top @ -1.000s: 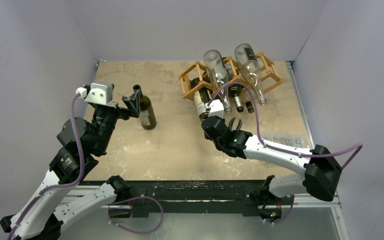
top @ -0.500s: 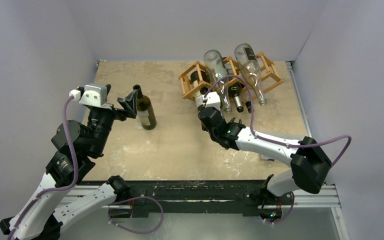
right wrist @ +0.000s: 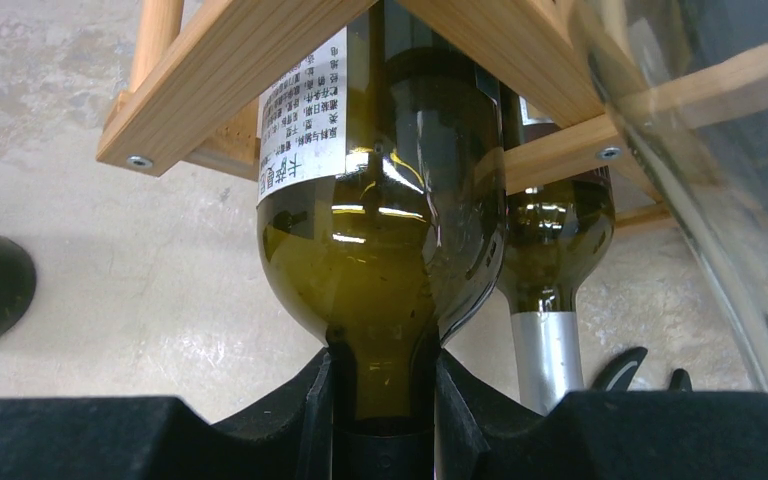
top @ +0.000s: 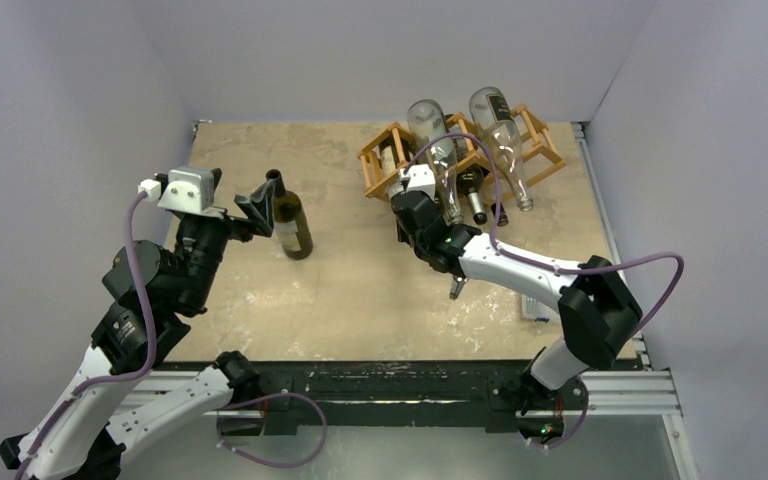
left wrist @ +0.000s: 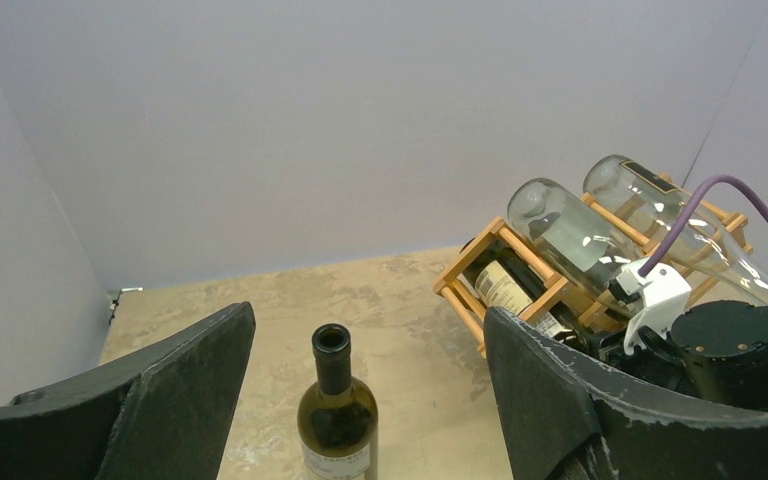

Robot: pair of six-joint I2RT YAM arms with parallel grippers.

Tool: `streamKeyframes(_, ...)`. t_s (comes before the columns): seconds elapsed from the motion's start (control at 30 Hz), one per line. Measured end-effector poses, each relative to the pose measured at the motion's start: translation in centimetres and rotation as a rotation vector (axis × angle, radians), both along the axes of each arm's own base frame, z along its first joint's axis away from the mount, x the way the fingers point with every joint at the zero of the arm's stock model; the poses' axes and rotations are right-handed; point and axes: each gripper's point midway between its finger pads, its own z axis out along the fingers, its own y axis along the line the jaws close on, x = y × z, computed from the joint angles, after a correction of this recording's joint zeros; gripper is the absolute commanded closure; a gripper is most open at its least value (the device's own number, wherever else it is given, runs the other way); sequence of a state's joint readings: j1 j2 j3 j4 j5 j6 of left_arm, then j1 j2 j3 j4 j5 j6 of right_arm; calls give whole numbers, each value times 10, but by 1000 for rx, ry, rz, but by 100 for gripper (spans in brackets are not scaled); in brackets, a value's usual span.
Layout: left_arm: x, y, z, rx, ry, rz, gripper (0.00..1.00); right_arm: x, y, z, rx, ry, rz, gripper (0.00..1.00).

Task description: Put the wine bottle on the wine rack

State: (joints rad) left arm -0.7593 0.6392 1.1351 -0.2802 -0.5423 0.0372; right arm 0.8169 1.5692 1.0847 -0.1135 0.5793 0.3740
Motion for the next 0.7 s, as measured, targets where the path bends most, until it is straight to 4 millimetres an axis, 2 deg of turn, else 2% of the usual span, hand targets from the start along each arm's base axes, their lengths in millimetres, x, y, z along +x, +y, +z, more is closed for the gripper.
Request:
streamKeyframes(0.27, 0, 0, 0, 0, 0, 0, 10, 18, 3, 0, 32, 20, -2, 97)
streamKeyframes(0.4, 0, 0, 0, 1, 0, 0, 8, 20, 6, -2, 33, 26, 2, 86)
streamKeyframes(0.53, 0, 0, 0, 0, 0, 1, 7, 20, 7, -3, 35, 31, 7, 81)
streamKeyframes(0.7, 0, 0, 0, 0, 0, 1, 5, 20, 7, -3, 39, 34, 7, 65)
